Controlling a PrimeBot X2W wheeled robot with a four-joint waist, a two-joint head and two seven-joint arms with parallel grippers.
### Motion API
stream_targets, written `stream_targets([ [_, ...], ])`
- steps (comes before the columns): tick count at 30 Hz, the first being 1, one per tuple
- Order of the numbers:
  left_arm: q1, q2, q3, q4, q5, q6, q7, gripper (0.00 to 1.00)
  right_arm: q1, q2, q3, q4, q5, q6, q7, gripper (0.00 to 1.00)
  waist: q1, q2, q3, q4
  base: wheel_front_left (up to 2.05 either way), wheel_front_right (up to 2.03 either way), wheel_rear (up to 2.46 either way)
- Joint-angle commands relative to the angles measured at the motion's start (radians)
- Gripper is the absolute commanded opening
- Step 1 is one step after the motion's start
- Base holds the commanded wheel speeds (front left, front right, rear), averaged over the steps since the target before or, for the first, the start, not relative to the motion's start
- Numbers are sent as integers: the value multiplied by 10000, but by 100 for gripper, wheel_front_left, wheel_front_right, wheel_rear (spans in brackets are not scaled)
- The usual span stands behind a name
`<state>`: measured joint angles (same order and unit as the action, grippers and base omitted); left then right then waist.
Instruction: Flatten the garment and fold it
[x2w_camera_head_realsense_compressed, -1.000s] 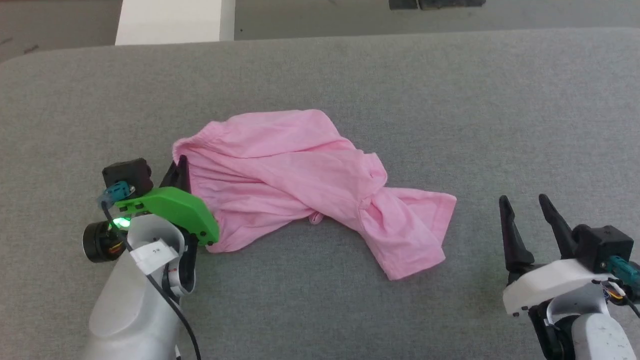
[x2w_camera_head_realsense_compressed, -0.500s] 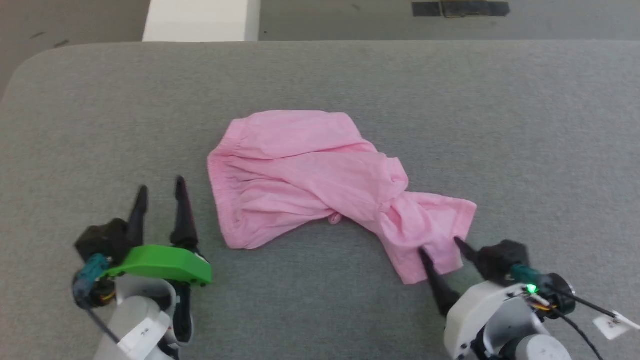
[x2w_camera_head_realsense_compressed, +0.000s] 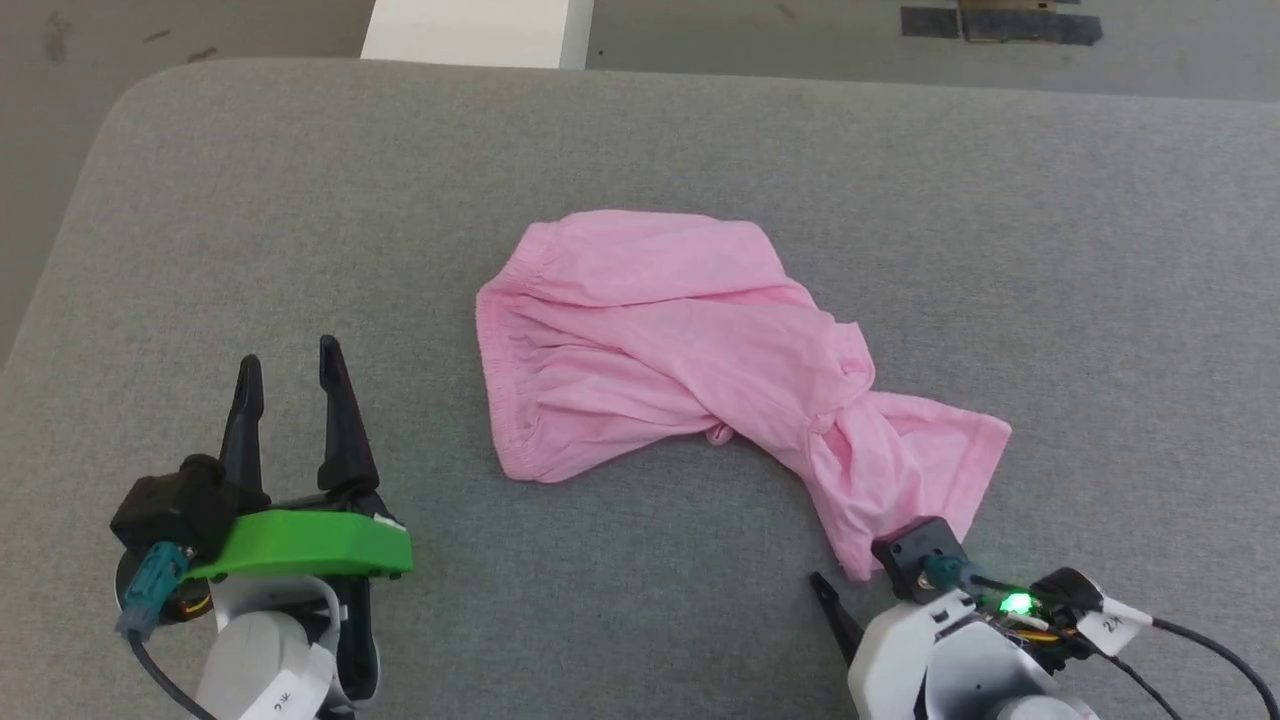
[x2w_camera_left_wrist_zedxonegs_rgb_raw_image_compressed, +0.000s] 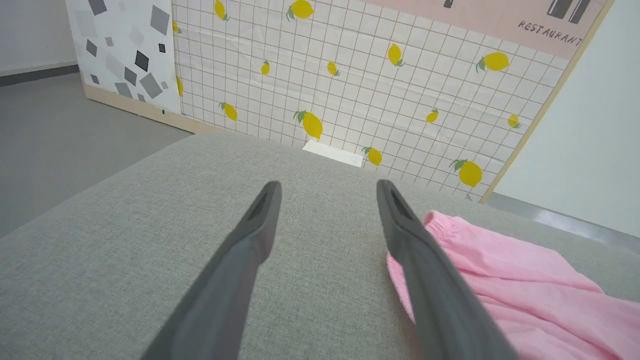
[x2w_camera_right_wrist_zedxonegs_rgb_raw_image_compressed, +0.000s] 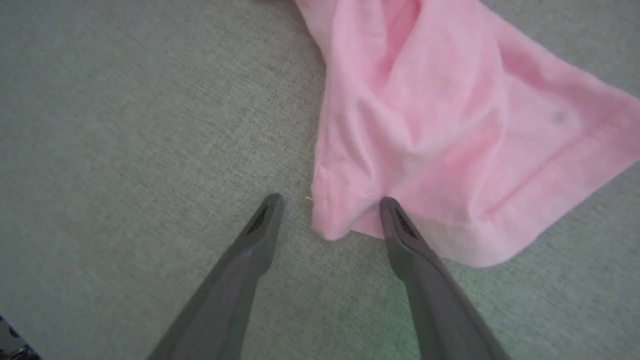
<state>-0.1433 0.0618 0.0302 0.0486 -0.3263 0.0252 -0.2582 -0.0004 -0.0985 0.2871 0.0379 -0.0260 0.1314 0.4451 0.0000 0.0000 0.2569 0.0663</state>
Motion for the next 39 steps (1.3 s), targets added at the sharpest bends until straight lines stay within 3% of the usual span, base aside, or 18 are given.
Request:
stream_targets([
  [1, 105, -58, 49, 1, 110, -89, -34, 100, 75, -51, 132, 281, 58, -7, 391, 80, 0, 0, 62, 60, 0, 0, 0],
  [2, 95, -71, 63, 9, 116, -110, -34, 100, 47, -49, 147, 307, 120, -7, 530, 34, 0, 0, 79, 70, 0, 0, 0],
  [3, 73, -83, 90, 39, 114, -147, -35, 100, 2, -79, 236, 335, 219, -7, 689, 0, 0, 0, 97, 85, 0, 0, 0],
  [8, 4, -108, 181, 219, 141, -255, -35, 100, 7, -166, 548, -101, 976, -7, 1357, 0, 0, 0, -35, 82, 0, 0, 0],
  [15, 105, -114, 344, 438, 138, -246, -35, 100, 505, -692, 1226, -3544, 3461, -7, 3182, 0, 0, 0, -398, -158, 0, 0, 0],
  [16, 96, -114, 395, 445, 149, -267, -35, 100, 527, -899, 916, -4544, 3804, -7, 3411, 0, 0, 0, -432, -215, 0, 0, 0],
  [18, 95, -114, 425, 427, 154, -275, -35, 100, 490, -992, 221, -5387, 3908, -7, 3479, 0, 0, 0, -440, -266, 0, 0, 0],
  [21, 107, -115, 406, 354, 151, -256, -35, 100, 299, -1068, -846, -5623, 3817, -7, 3555, 0, 0, 0, -379, -325, 0, 0, 0],
  [25, 0, -115, 244, 292, 138, -242, -35, 100, -518, -971, -2064, -4651, 3929, -7, 3478, 0, 0, 0, -141, -250, 0, 0, 0],
  [29, -267, -115, 93, 281, 134, -290, -35, 100, -2024, -1039, -2996, -2727, 3739, -7, 3052, 0, 0, 0, 245, -64, 0, 0, 0],
  [39, -947, -116, -337, 244, 149, -322, -36, 100, -5710, -1189, -3707, 2128, 2152, -7, 827, 0, 0, 0, 1268, 566, 0, 0, 0],
])
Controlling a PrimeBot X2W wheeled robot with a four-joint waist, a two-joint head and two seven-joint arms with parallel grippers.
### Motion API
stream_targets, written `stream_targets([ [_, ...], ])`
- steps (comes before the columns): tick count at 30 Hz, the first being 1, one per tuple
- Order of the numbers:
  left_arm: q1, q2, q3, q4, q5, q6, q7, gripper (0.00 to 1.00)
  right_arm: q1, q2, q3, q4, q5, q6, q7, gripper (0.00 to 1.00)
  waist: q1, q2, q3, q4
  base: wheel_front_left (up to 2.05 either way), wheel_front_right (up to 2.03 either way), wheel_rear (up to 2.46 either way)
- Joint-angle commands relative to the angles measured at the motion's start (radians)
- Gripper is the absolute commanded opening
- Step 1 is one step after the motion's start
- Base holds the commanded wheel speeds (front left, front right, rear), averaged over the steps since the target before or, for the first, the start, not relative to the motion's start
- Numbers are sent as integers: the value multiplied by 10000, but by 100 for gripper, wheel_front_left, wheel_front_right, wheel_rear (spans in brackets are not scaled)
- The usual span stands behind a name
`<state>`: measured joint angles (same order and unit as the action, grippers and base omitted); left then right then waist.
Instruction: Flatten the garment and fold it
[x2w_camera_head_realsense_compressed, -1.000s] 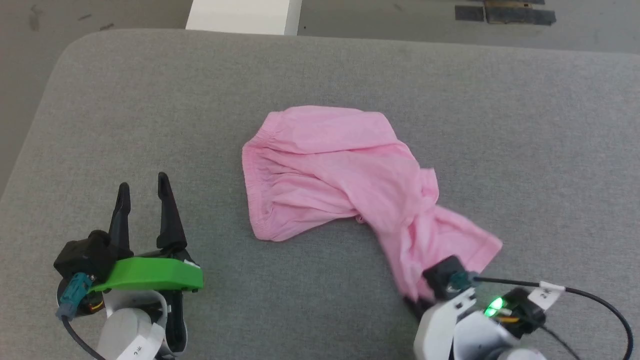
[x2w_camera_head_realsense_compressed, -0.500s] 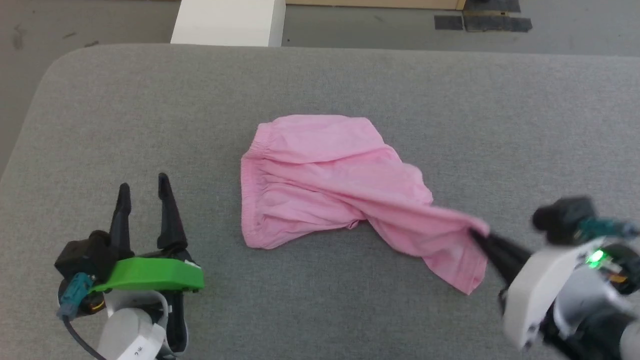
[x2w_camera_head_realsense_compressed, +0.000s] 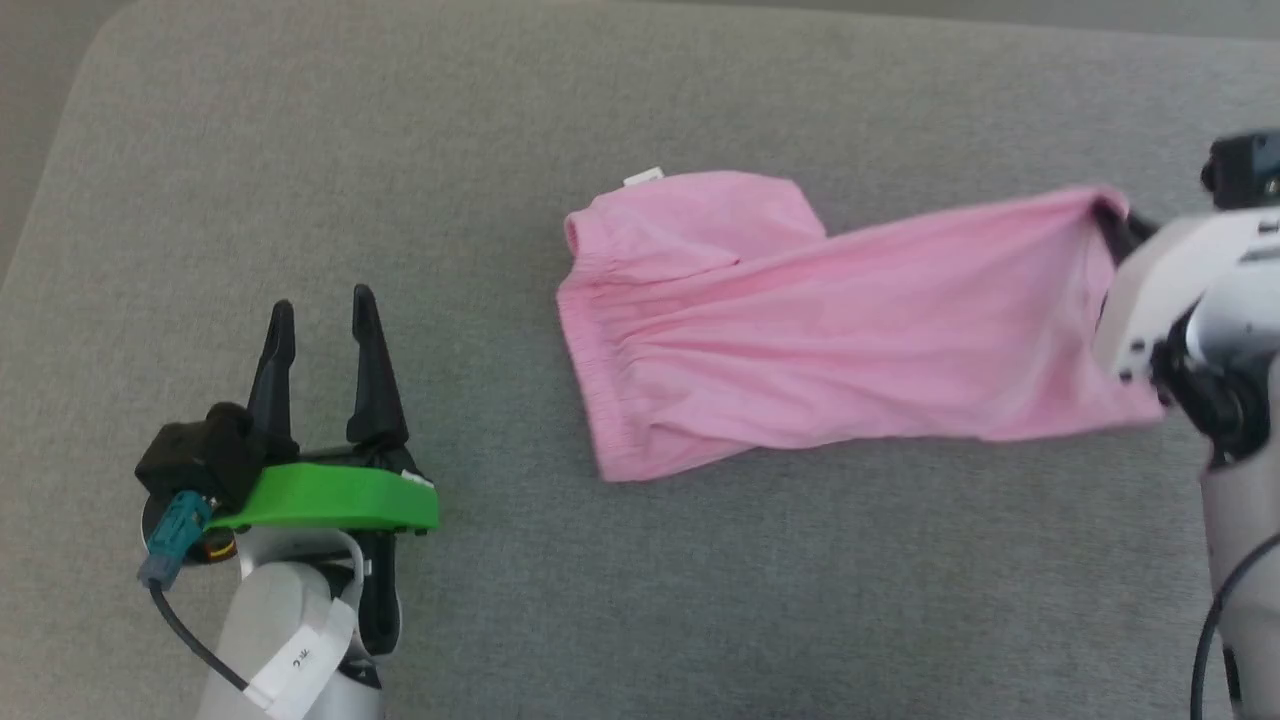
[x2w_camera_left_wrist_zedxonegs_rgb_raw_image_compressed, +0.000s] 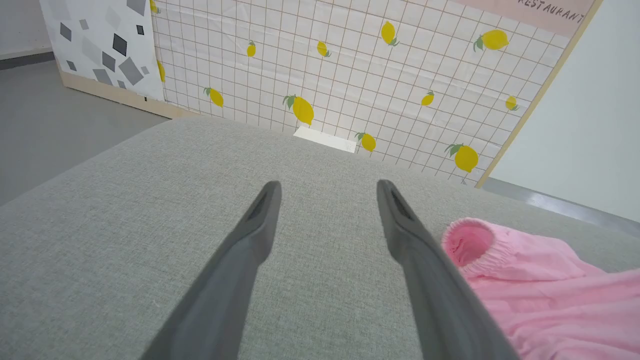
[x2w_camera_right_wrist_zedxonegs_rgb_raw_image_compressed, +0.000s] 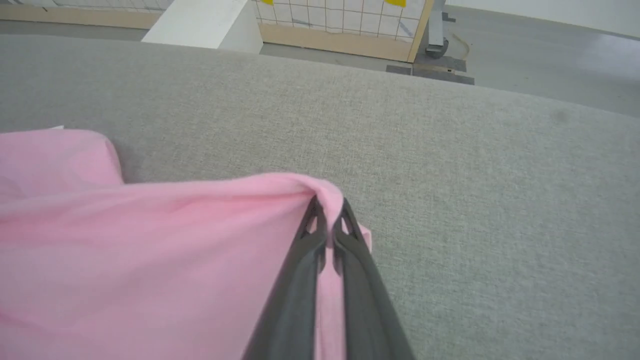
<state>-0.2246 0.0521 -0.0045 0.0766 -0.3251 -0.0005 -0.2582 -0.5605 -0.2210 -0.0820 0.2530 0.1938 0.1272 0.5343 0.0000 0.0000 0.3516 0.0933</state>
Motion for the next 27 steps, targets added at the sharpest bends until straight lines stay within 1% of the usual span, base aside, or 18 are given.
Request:
stream_targets([
  [1, -166, -18, -3, -32, 145, -65, -36, 100, -413, 90, -42, 378, -251, 35, -457, 37, 0, 0, 357, 325, 0, 0, 0],
  [2, -178, -18, -13, -32, 153, -64, -36, 100, -618, 112, -28, 676, -428, 35, -750, 100, 0, 0, 377, 342, 0, 0, 0],
  [3, -185, -18, -28, -27, 160, -64, -36, 100, -842, 153, -86, 1008, -630, 35, -1141, 100, 0, 0, 380, 363, 0, 0, 0],
  [4, -180, -18, -74, 26, 209, -81, -36, 100, -1115, 235, -203, 1458, -958, 35, -1892, 100, 0, 0, 307, 401, 0, 0, 0],
  [7, -139, -18, -124, 80, 287, -119, -36, 100, -1182, 326, -213, 1841, -1279, 35, -2895, 100, 0, 0, 61, 375, 0, 0, 0],
  [8, 7, -18, -229, 157, 429, -273, -36, 100, -843, 397, -170, 1813, -1407, 35, -3964, 100, 0, 0, -350, 284, 0, 0, 0],
  [12, 360, 51, -490, 384, 778, -571, -36, 100, 43, 702, 67, 1227, -1316, 35, -5258, 100, 0, 0, -976, -31, 0, 0, 0],
  [16, 704, 279, -1150, 702, 957, -955, 24, 100, 1271, 1020, 331, 367, -1259, 35, -5968, 100, 0, 0, -1523, -374, 0, 0, 0],
  [19, 924, 462, -1936, 778, 692, -1194, 506, 100, 2260, 1272, 548, -292, -1113, 35, -6206, 100, 0, 0, -1786, -635, 0, 0, 0],
  [23, 1051, 773, -3028, 859, 312, -1282, 1320, 100, 3422, 1497, 562, -892, -1057, 35, -6293, 100, 0, 0, -1955, -862, 0, 0, 0],
  [27, 1094, 883, -3518, 1098, -33, -1293, 1991, 100, 4305, 1659, 418, -1241, -820, 35, -6265, 100, 0, 0, -1973, -1065, 0, 0, 0],
])
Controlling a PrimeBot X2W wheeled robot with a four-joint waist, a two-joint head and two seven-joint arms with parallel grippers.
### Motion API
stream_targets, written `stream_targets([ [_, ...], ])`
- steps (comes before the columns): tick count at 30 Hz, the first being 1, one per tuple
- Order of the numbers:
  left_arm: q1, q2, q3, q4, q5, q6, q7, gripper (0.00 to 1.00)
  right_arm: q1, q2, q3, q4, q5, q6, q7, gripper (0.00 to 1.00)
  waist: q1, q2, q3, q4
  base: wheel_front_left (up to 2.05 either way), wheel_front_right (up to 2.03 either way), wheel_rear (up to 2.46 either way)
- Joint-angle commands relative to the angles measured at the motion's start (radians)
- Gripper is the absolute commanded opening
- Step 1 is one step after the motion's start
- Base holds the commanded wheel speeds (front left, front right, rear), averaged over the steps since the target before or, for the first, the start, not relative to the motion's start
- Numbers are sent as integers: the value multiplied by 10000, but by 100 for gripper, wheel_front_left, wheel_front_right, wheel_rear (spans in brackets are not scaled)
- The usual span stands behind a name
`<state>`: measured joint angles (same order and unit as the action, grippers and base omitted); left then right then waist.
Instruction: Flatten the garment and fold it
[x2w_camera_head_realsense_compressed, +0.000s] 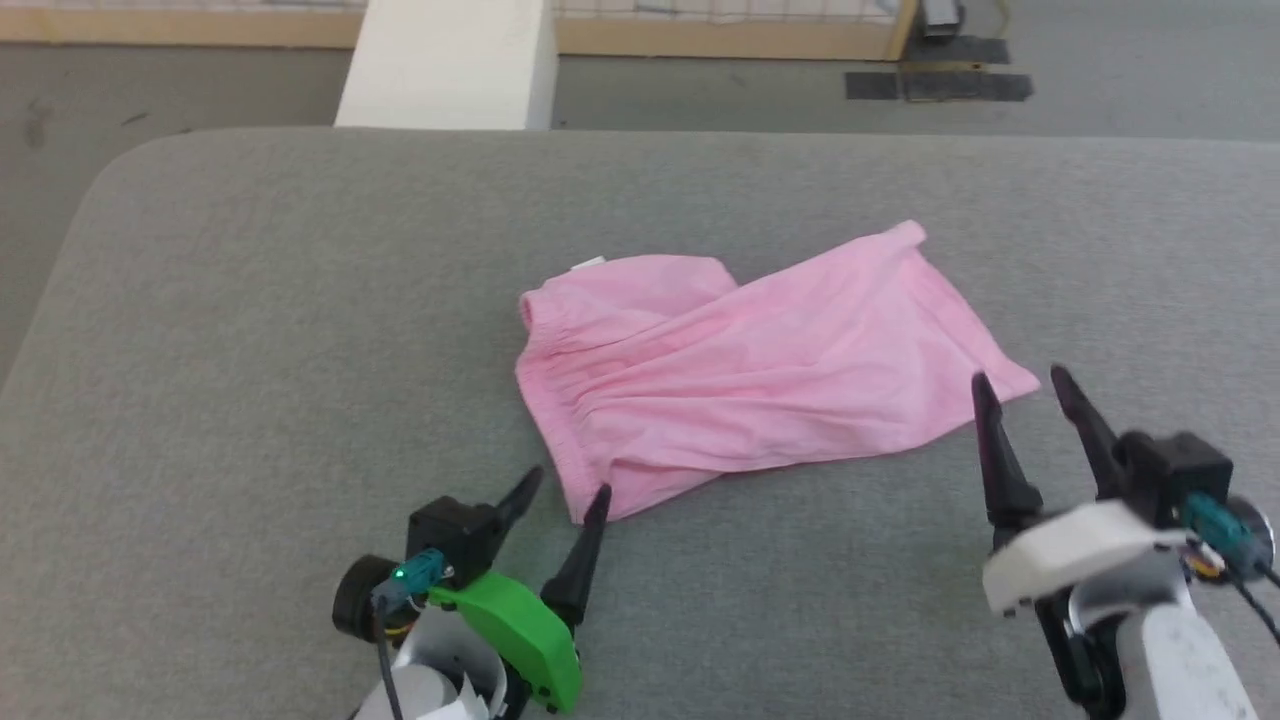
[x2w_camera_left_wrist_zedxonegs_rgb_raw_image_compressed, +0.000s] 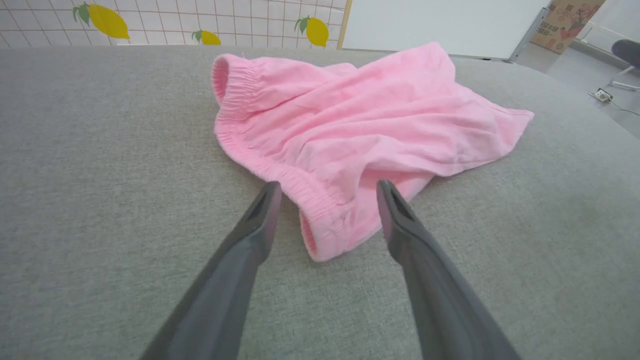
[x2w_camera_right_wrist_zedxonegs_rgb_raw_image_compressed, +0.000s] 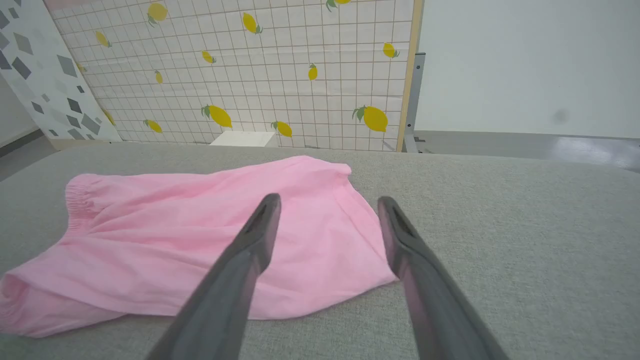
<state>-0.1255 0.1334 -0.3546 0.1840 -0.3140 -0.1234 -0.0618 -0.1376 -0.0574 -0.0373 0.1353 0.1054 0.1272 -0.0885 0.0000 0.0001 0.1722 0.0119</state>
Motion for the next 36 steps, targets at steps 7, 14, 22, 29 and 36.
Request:
stream_targets([
  [7, 46, 60, -104, 506, -656, 123, 1043, 100, 641, 68, 24, -124, 554, 35, -185, 100, 0, -1, -84, -533, 0, 0, 0],
  [14, -185, -33, 112, 1032, -753, 849, 1854, 100, 558, 70, 316, 9, 728, 35, -297, 100, 0, -1, 64, -800, 0, 0, 0],
  [22, -402, -125, 72, 999, -903, 772, 1647, 43, 501, 71, 318, 85, 801, 35, -395, 100, 0, -1, 174, -806, 0, 0, 0],
  [29, -504, -115, -129, 1002, -983, 565, 1567, 0, 182, 71, 214, 386, 323, 35, 5, 100, 0, -1, 234, -634, 0, 0, 0],
  [36, -646, -66, -167, 907, -993, 556, 1461, 0, -1434, 71, -858, 1749, -733, 35, 1425, 100, 0, -1, 519, -355, 0, 0, 0],
])
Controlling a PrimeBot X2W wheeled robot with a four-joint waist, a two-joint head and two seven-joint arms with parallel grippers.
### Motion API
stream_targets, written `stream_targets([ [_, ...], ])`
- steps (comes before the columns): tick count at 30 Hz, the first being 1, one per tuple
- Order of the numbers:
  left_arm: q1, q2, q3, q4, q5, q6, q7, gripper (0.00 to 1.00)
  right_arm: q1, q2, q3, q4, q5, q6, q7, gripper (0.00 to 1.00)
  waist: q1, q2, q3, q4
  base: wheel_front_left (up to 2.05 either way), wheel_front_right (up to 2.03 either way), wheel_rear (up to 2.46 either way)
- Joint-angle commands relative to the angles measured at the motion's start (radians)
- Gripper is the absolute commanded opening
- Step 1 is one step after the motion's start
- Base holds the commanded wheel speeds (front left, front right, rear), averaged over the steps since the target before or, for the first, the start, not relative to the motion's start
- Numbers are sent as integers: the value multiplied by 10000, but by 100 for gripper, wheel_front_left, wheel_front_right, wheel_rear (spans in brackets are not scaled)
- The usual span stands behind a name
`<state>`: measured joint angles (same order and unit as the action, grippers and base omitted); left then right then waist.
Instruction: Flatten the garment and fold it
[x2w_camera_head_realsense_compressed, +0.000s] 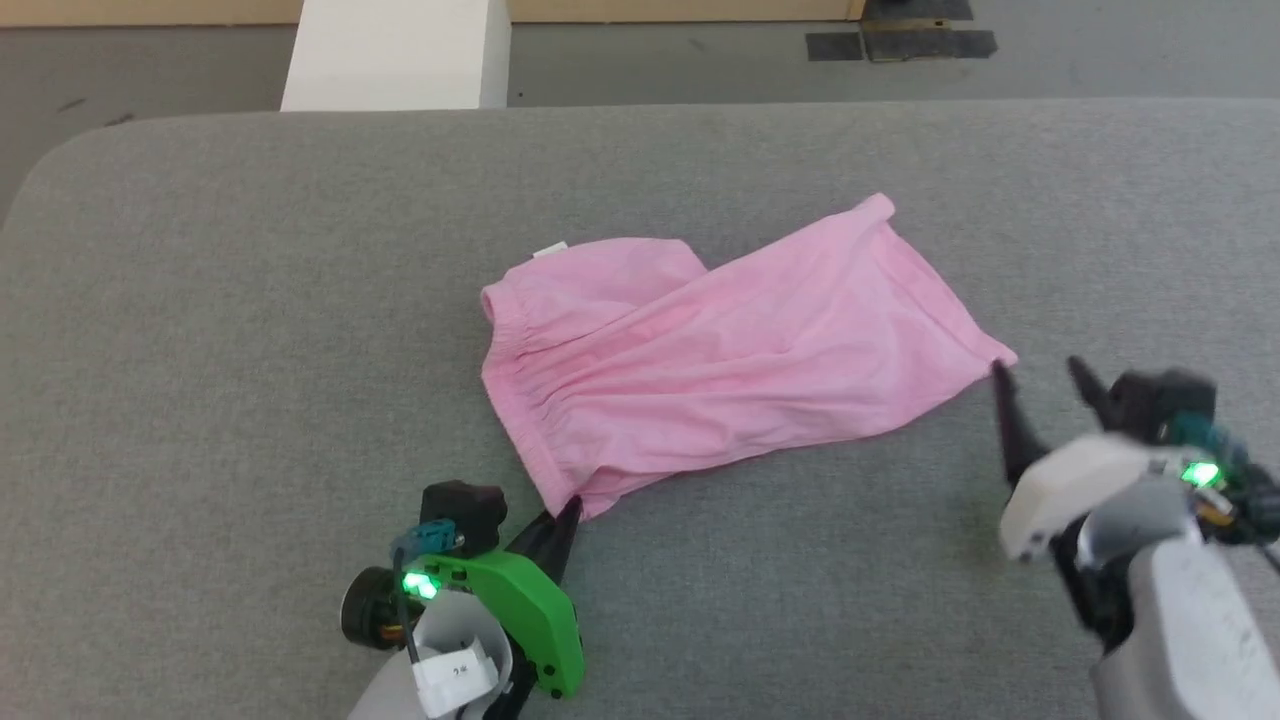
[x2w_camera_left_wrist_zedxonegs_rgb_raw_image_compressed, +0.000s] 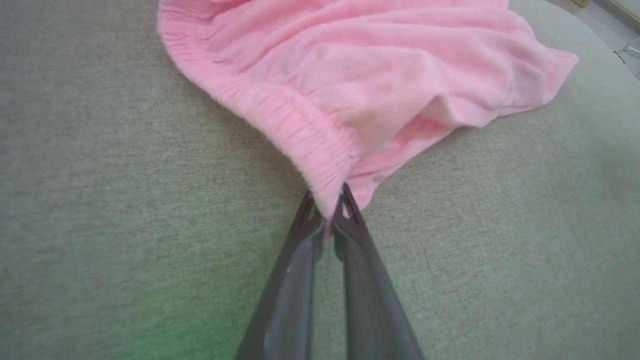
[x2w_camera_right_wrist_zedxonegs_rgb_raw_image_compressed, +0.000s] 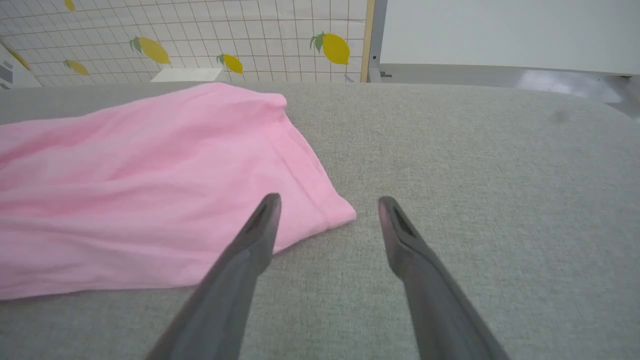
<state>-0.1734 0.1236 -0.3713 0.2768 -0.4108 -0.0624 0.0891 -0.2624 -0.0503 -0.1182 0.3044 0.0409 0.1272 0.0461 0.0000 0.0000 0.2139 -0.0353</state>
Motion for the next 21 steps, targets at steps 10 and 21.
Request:
stream_targets([
  [10, -424, -43, -227, -138, -12, -106, -185, 0, -2191, 1, -1309, 2157, -1167, 35, 3748, 100, 0, 0, 551, 731, 0, 0, 0],
  [21, -482, 19, -270, -115, -114, -106, -304, 0, -2266, 1, -766, 1752, -1137, 35, 5783, 0, 0, 0, 610, 786, 0, 0, 0],
])
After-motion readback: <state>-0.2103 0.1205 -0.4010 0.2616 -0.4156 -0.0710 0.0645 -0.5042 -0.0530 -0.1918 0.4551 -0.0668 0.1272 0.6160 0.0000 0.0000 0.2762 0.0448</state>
